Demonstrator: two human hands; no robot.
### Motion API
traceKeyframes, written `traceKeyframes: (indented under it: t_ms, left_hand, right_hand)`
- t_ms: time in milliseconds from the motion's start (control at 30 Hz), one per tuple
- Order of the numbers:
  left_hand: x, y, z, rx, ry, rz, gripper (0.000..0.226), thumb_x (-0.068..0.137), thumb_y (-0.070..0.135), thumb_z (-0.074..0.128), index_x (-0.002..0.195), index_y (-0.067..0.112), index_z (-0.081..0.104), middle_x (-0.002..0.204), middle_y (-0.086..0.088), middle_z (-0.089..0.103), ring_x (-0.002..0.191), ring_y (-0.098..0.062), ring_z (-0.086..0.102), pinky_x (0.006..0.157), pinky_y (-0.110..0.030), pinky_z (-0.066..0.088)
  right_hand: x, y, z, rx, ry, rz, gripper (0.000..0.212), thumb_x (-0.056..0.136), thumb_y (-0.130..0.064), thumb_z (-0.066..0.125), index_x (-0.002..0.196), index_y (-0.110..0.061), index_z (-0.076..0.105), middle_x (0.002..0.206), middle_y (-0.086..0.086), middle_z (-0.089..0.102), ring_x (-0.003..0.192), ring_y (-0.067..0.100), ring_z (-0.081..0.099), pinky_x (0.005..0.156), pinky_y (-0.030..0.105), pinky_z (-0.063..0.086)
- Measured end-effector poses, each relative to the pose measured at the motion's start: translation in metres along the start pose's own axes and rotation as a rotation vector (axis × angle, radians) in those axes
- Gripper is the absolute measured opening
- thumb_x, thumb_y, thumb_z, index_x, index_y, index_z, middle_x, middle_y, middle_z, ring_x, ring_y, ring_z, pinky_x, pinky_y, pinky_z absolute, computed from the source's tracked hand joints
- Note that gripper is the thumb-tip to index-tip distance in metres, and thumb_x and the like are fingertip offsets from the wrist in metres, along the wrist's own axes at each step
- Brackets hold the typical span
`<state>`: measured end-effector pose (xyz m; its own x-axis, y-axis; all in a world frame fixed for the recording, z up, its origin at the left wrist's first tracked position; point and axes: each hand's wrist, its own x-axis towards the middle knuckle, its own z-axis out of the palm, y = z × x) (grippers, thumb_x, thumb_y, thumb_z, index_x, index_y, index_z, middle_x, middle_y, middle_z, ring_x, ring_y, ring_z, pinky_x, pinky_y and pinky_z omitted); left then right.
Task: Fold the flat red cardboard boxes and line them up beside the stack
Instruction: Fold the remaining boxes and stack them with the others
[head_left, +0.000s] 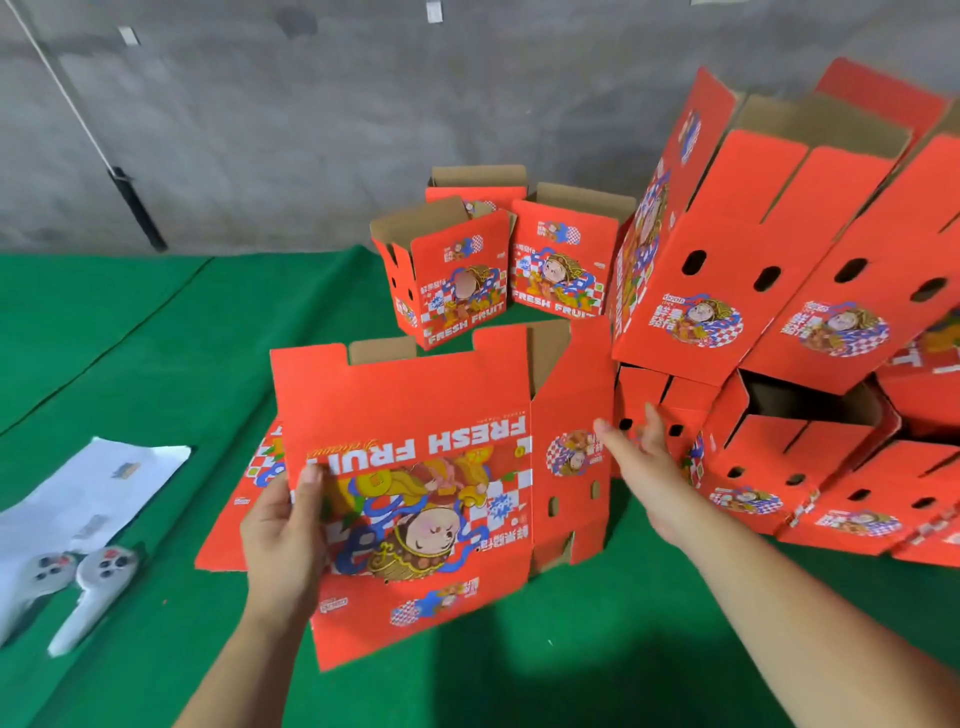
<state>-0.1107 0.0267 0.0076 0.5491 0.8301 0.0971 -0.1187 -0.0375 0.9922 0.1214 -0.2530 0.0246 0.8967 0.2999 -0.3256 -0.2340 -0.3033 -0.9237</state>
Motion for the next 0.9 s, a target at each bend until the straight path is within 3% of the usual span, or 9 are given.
traceKeyframes:
  t_ms: [133,233,300,367,467,533,633,733,900]
  left_hand:
    - [0.008,-0.011,-0.007,-0.009,0.002,-0.017,0.067,0.085,0.074,0.069,0.084,0.008,0.059,0.063,-0.009,0.061,0.048,-0.018,0.057,0.044,-0.025,0.049]
    - [0.015,-0.021,-0.008,-0.006,-0.024,-0.038,0.068,0.087,0.073,0.068,0.082,0.007,0.052,0.061,-0.016,0.05,0.052,-0.023,0.051,0.045,-0.026,0.043]
    - [0.017,-0.021,-0.003,0.017,-0.041,-0.042,0.066,0.08,0.077,0.071,0.094,0.013,0.064,0.07,-0.01,0.063,0.055,-0.025,0.058,0.043,-0.026,0.047]
    - [0.018,-0.019,0.004,0.061,-0.066,-0.008,0.065,0.074,0.08,0.074,0.109,0.025,0.069,0.09,0.001,0.077,0.067,-0.018,0.07,0.05,-0.031,0.056]
    - [0.015,-0.017,0.014,0.055,-0.14,-0.003,0.063,0.073,0.078,0.078,0.115,0.034,0.064,0.102,0.001,0.077,0.08,-0.022,0.071,0.061,-0.038,0.06]
    - [0.007,-0.019,0.027,0.08,-0.294,0.016,0.062,0.079,0.069,0.079,0.127,0.034,0.059,0.106,0.004,0.076,0.084,-0.017,0.07,0.065,-0.032,0.059]
    - [-0.009,-0.029,0.053,0.042,-0.463,-0.032,0.078,0.087,0.055,0.08,0.152,0.036,0.042,0.133,-0.001,0.07,0.115,-0.019,0.072,0.085,-0.029,0.061]
    - [-0.018,-0.032,0.068,0.0,-0.435,-0.022,0.087,0.088,0.056,0.078,0.159,0.037,0.032,0.144,-0.002,0.063,0.13,-0.024,0.064,0.097,-0.033,0.058]
    - [-0.024,-0.024,0.076,0.009,-0.414,0.137,0.102,0.089,0.043,0.083,0.166,0.032,0.017,0.155,-0.001,0.052,0.138,-0.02,0.056,0.104,-0.026,0.052]
  right_hand:
    - [0.009,-0.002,-0.001,0.117,-0.118,0.089,0.115,0.061,-0.091,0.061,0.156,-0.059,0.004,0.171,-0.013,0.008,0.156,0.021,0.015,0.122,0.054,0.014]
    - [0.004,0.0,0.002,0.168,-0.099,0.065,0.115,0.048,-0.097,0.067,0.148,-0.054,0.028,0.161,-0.015,0.031,0.145,0.018,0.033,0.117,0.05,0.025]
    - [0.001,0.002,0.002,0.192,-0.039,0.028,0.112,0.04,-0.099,0.068,0.135,-0.049,0.039,0.145,-0.014,0.047,0.13,0.016,0.047,0.111,0.048,0.036]
    - [-0.002,0.0,-0.001,0.195,0.013,-0.03,0.099,0.048,-0.095,0.069,0.131,-0.051,0.041,0.141,-0.013,0.054,0.125,0.014,0.054,0.11,0.049,0.04]
    - [-0.011,-0.009,-0.005,0.195,0.016,-0.113,0.042,0.072,-0.081,0.065,0.108,-0.076,0.044,0.126,-0.034,0.058,0.107,-0.015,0.055,0.098,0.031,0.041]
    - [-0.018,-0.014,-0.004,0.187,0.016,-0.108,0.029,0.093,-0.067,0.055,0.122,-0.06,0.055,0.124,-0.025,0.059,0.107,-0.006,0.057,0.099,0.026,0.038]
    - [-0.019,-0.017,0.001,0.207,-0.062,-0.109,0.058,0.108,-0.038,0.041,0.062,-0.038,0.076,0.066,-0.023,0.069,0.064,-0.007,0.063,0.069,0.021,0.049]
    - [-0.026,-0.025,-0.003,0.213,-0.117,-0.112,0.068,0.108,-0.022,0.042,0.048,-0.034,0.07,0.047,-0.019,0.06,0.05,-0.002,0.057,0.051,0.014,0.047]
    - [-0.032,-0.009,-0.036,0.343,-0.153,-0.12,0.034,0.1,-0.047,0.051,0.089,-0.028,0.077,0.078,-0.003,0.075,0.078,0.016,0.069,0.079,0.033,0.057]
